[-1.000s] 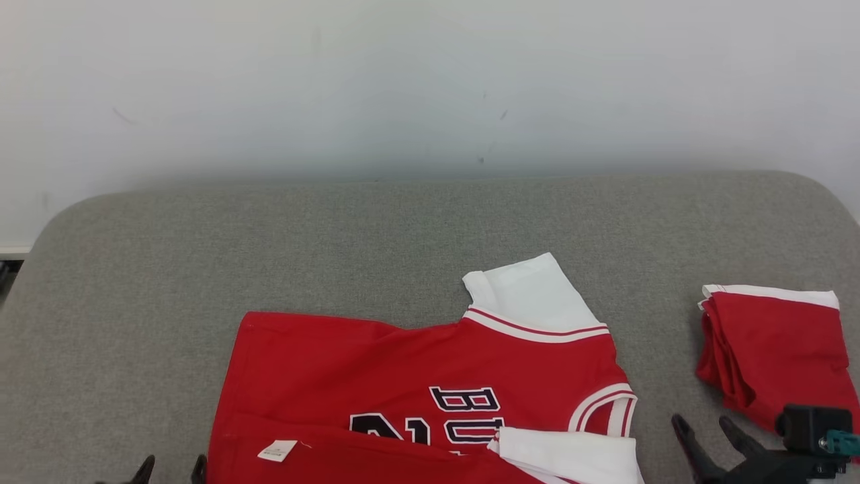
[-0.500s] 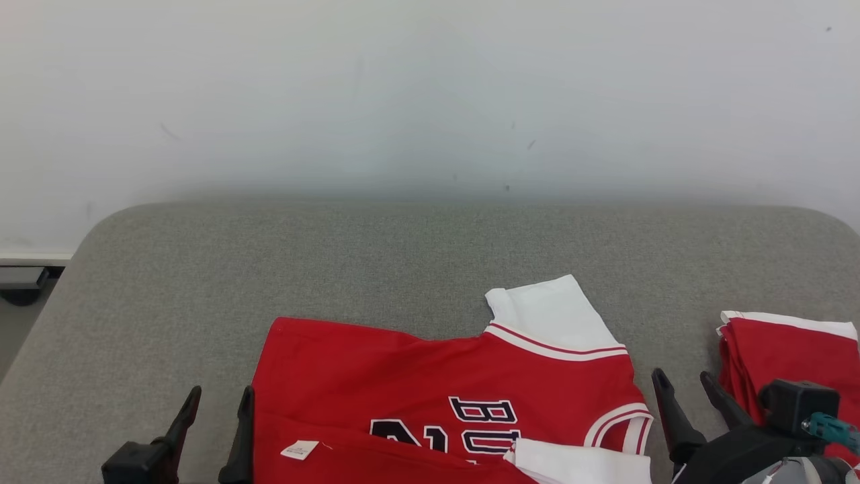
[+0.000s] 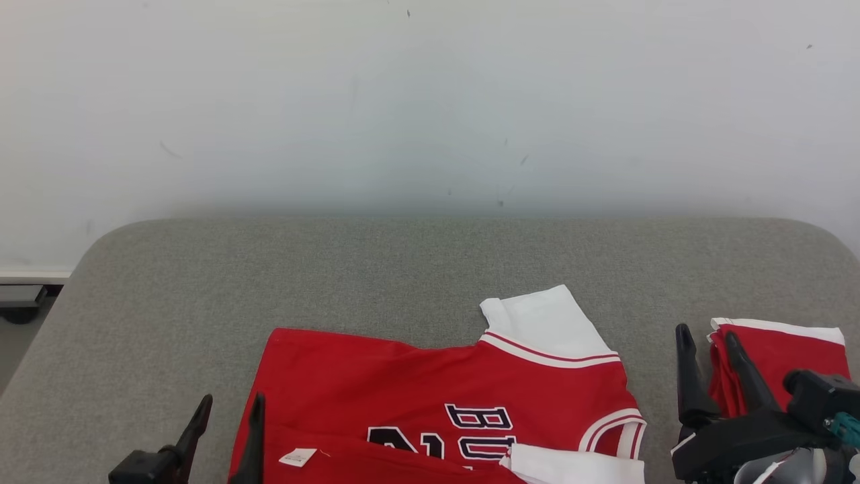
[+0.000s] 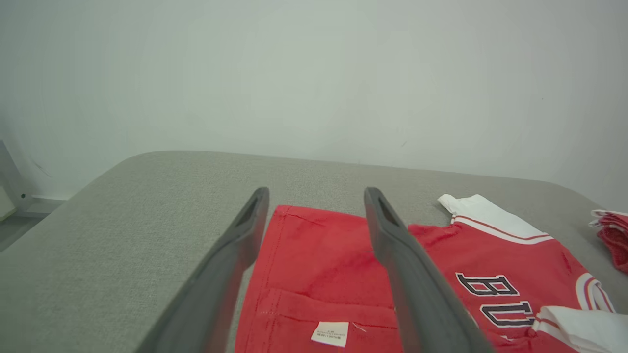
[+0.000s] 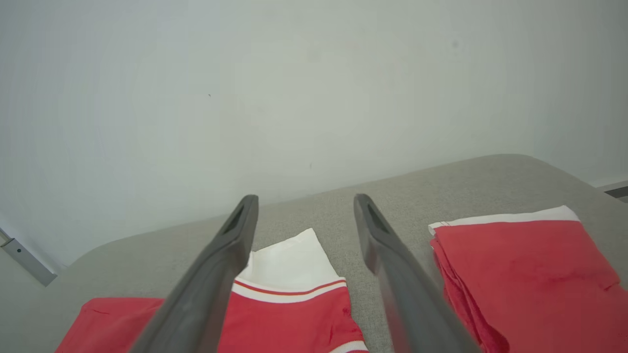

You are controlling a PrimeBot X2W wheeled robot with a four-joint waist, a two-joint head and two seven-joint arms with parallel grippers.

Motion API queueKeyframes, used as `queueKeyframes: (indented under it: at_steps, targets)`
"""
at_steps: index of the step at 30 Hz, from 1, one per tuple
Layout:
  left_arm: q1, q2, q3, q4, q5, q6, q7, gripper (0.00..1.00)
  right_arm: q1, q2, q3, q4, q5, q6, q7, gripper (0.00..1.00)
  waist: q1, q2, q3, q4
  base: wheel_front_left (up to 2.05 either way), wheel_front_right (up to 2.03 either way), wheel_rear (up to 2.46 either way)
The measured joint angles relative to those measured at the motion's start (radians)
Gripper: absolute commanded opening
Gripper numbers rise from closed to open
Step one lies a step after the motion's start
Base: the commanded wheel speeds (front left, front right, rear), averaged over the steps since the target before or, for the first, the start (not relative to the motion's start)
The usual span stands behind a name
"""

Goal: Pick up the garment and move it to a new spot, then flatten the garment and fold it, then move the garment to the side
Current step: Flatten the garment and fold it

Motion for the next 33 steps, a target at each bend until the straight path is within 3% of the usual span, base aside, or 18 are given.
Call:
queueKeyframes:
  at_steps: [13,24,33]
  targets:
    - [0.034,0.01,-0.001,0.054,-0.033,-0.007,0.061,1.0,-0.017,0.002,0.018,0.109,0.007,0.043,-0.124,1.0,0.0,0.0,-0.012,-0.002,0.0,0.0,0.0]
    - [0.038,0.022,-0.007,0.046,-0.029,-0.007,0.068,1.0,-0.013,0.001,0.033,0.165,0.006,0.07,-0.151,1.0,0.0,0.0001,-0.011,0.005,0.0,0.0,0.0]
    - [0.038,0.03,-0.008,0.029,-0.027,-0.007,0.068,1.0,-0.011,0.002,0.042,0.207,0.006,0.072,-0.158,1.0,0.0,0.0001,-0.005,0.007,0.0,0.0,0.0]
